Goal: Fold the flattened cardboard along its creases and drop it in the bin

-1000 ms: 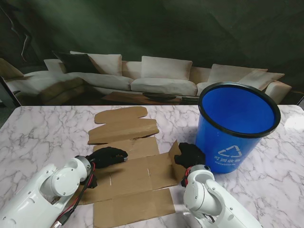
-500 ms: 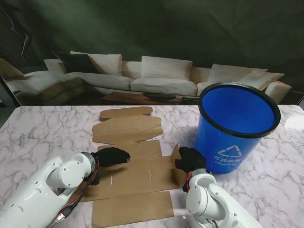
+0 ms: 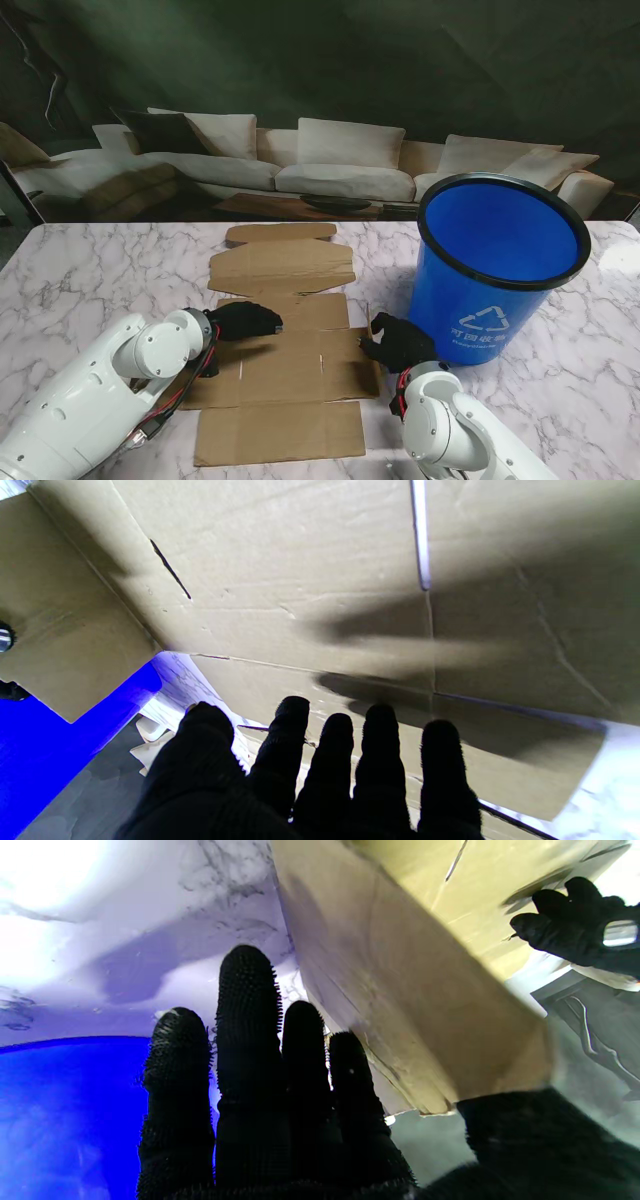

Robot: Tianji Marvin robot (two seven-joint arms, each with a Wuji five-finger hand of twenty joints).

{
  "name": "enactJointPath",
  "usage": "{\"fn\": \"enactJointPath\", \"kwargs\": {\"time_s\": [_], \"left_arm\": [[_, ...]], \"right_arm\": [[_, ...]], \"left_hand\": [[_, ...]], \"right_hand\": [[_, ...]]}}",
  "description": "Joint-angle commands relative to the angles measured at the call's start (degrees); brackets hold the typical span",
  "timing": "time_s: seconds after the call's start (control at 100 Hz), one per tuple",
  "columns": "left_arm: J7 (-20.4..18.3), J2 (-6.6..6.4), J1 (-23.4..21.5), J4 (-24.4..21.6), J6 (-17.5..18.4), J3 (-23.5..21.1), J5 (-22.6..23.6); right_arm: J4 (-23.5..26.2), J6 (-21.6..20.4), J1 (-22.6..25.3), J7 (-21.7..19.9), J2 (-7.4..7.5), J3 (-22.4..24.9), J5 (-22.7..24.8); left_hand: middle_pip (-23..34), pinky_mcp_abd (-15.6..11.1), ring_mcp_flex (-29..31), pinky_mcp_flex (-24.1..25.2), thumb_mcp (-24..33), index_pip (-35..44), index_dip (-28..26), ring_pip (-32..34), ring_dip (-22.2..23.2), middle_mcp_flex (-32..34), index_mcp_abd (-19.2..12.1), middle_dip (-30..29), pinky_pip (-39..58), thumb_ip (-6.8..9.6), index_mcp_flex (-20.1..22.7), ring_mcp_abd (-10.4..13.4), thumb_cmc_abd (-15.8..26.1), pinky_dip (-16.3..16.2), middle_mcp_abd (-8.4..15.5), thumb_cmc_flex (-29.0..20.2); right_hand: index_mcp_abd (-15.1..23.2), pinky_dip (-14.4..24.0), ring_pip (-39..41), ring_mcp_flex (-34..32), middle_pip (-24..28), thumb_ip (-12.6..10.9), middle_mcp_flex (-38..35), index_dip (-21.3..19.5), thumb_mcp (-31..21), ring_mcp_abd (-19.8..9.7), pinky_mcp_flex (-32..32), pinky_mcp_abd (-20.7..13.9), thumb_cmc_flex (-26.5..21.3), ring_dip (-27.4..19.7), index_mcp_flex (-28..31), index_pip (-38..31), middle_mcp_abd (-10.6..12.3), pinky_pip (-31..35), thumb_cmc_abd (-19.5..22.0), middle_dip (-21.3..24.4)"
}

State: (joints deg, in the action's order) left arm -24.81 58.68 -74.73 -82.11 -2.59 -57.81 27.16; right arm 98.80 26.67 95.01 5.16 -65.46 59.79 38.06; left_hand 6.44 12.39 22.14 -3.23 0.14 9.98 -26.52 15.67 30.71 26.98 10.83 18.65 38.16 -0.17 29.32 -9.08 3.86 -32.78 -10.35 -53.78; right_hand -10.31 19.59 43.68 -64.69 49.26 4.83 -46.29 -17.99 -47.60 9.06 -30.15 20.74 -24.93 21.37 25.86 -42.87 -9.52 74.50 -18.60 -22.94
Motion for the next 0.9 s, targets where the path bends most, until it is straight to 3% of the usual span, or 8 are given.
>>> {"fn": "enactJointPath", "kwargs": {"time_s": [0.0, 0.22, 0.46, 0.6, 0.76, 0.83, 0.89], "left_arm": [[-1.4, 0.19, -1.0, 1.5, 0.1, 0.5, 0.4], [-2.3, -0.06, -0.4, 2.3, 0.5, 0.7, 1.0], [-2.5, -0.15, -0.5, 2.4, 0.8, 0.6, 1.2], [-2.6, -0.16, -0.4, 2.7, 0.9, 0.8, 1.0], [-2.7, -0.18, -0.3, 2.8, 1.0, 1.0, 0.9], [-2.7, -0.18, -0.3, 2.8, 1.1, 1.0, 0.9], [-2.5, -0.14, -0.5, 2.7, 1.4, 0.7, 0.9]], "right_arm": [[0.8, -1.0, 1.4, 1.1, 0.30, 0.4, -0.3], [4.0, -4.6, 4.6, 1.8, 0.76, 2.2, 2.7], [7.9, -11.6, 7.9, 5.2, 0.69, 5.4, 5.0], [9.1, -16.8, 8.3, 7.6, 0.82, 6.6, 7.9], [8.4, -25.1, 6.9, 8.1, 1.11, 7.1, 8.2], [7.6, -27.6, 6.0, 6.3, 1.56, 6.9, 8.3], [6.3, -29.1, 5.0, 4.4, 1.97, 6.4, 8.5]], "left_hand": [[1.0, -1.2, 0.7, 0.6, -1.6, -0.5, 0.6, -1.9, -1.9, -1.8, -0.6, -0.5, -0.7, -0.29, -1.4, -4.2, 2.0, 0.2, 0.3, 0.8], [1.2, -1.1, 0.8, 0.6, -1.6, -0.3, 0.6, -1.8, -1.9, -1.4, -0.7, -0.5, -0.6, -0.27, -1.0, -4.2, 1.9, 0.3, 0.5, 0.7], [1.4, -1.2, 0.8, 0.6, -1.6, -0.2, 0.5, -1.8, -2.0, -1.3, -0.8, -0.5, -0.5, -0.28, -0.8, -4.2, 1.9, 0.4, 0.4, 0.7], [1.4, -1.3, 0.8, 0.6, -1.6, -0.2, 0.5, -1.8, -2.0, -1.3, -0.7, -0.5, -0.5, -0.27, -0.9, -4.2, 1.9, 0.4, 0.4, 0.7], [1.4, -1.2, 0.8, 0.6, -1.6, -0.1, 0.5, -1.8, -2.0, -1.3, -0.8, -0.5, -0.4, -0.26, -0.9, -4.2, 2.0, 0.4, 0.3, 0.7], [1.4, -1.3, 0.9, 0.6, -1.5, -0.1, 0.5, -1.7, -1.9, -1.2, -0.8, -0.5, -0.4, -0.25, -0.7, -4.2, 1.9, 0.4, 0.4, 0.6], [1.5, -1.4, 0.8, 0.5, -1.6, 0.0, 0.5, -1.7, -1.9, -1.2, -0.9, -0.5, -0.4, -0.26, -0.6, -4.2, 1.9, 0.4, 0.5, 0.6]], "right_hand": [[4.7, 1.8, -6.3, 6.5, -3.3, -1.7, 9.0, -1.4, 2.8, 1.3, 5.8, 0.1, 3.0, -0.9, -4.7, 2.4, -1.2, -2.9, 2.6, 0.1], [4.7, 2.0, -14.9, 26.7, -4.4, -2.1, 28.8, -1.9, 7.4, 0.1, 15.4, -2.0, 3.4, -2.8, -11.2, 4.1, -1.5, -7.0, 4.5, 0.6], [3.8, 0.4, -21.2, 37.4, -4.9, -2.3, 35.0, -2.0, 8.7, -0.2, 21.5, -2.5, 2.8, -5.2, -12.7, 5.2, -1.6, -11.4, 5.2, 1.7], [5.4, -4.6, -31.8, 44.3, -12.1, -2.5, 36.8, -1.7, 9.7, -2.5, 27.9, -3.6, 2.8, -10.9, -12.5, 6.6, 0.7, -19.5, 5.8, 5.6], [8.3, -7.2, -37.4, 43.4, -14.3, -2.4, 34.5, -0.6, 9.8, -5.9, 28.2, -5.9, 4.3, -14.2, -11.0, 7.2, 4.3, -22.8, 5.5, 6.1], [11.4, -14.5, -42.5, 45.6, -16.5, -2.0, 32.6, 0.7, 10.1, -8.1, 35.0, -7.9, 6.1, -17.0, -7.9, 7.5, 5.6, -33.9, 4.7, 6.5], [12.8, -19.6, -44.5, 46.7, -19.4, -1.9, 32.0, 1.3, 11.5, -9.3, 35.6, -8.6, 6.7, -18.8, -6.9, 8.2, 6.7, -39.7, 5.0, 7.5]]}}
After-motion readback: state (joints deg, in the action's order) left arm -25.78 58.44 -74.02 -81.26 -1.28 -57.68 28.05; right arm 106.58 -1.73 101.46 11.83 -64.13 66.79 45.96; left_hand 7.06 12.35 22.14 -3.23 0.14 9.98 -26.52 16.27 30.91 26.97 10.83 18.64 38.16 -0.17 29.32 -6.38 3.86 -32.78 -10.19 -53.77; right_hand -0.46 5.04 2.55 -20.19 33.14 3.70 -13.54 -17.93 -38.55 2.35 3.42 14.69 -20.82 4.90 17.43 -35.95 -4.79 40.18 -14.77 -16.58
